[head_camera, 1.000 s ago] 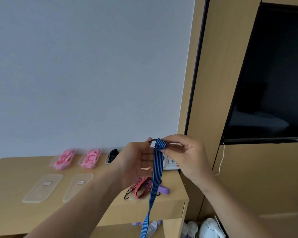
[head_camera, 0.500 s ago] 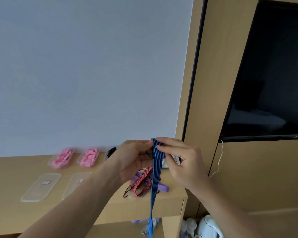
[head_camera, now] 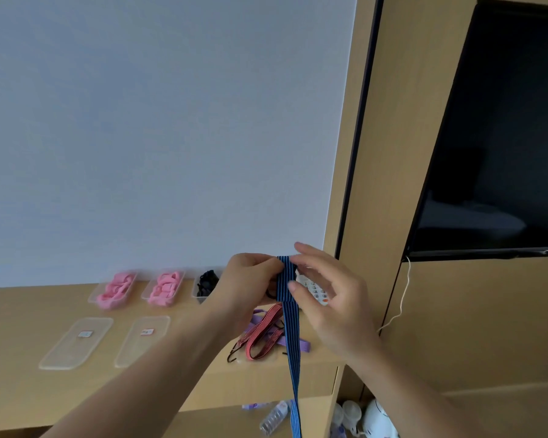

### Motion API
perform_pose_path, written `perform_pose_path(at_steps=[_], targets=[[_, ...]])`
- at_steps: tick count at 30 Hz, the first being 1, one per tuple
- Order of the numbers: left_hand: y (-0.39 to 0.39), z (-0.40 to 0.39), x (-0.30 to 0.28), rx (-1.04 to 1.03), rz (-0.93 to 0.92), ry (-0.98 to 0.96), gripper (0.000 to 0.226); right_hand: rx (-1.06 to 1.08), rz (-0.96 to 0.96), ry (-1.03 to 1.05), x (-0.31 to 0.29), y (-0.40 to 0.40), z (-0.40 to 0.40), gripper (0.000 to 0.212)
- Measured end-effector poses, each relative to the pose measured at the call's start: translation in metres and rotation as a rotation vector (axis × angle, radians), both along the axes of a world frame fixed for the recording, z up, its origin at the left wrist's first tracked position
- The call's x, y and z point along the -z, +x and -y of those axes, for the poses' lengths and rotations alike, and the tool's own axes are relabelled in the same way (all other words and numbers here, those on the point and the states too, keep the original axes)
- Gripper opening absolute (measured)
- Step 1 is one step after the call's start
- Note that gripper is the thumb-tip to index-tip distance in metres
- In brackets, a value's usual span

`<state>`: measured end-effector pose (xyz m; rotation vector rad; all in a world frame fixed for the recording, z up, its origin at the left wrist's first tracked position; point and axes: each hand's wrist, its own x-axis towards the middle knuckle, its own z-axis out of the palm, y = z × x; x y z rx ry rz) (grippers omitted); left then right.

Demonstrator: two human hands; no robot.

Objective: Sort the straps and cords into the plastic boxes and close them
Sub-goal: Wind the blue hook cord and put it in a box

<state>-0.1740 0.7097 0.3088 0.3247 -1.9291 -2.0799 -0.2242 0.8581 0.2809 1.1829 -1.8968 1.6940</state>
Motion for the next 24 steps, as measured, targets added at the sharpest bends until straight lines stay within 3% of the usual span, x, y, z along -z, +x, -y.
perform_pose_path(at_steps=[4,12,17,21,24], targets=[[0.001,-0.002,-0.003,0.015,-0.125,-0.147,0.029,-0.002,0.305,0.125,-0.009,-0.010,0.007,0.029],[0.002,0.007,0.003,-0.033,-0.166,-0.307,0.027,-0.170,0.514,0.108,-0.015,-0.022,0.003,0.028],[0.006,0.008,0.004,0.046,-0.103,-0.086,0.018,-0.186,0.492,0.035,-0.017,-0.025,0.002,0.028],[0.008,0.009,0.007,0.126,0.106,-0.043,0.050,-0.179,0.409,0.017,-0.020,-0.028,0.002,0.035],[0.007,0.010,0.005,0.116,0.232,0.065,0.060,-0.141,0.339,0.031,-0.016,-0.028,0.004,0.038]])
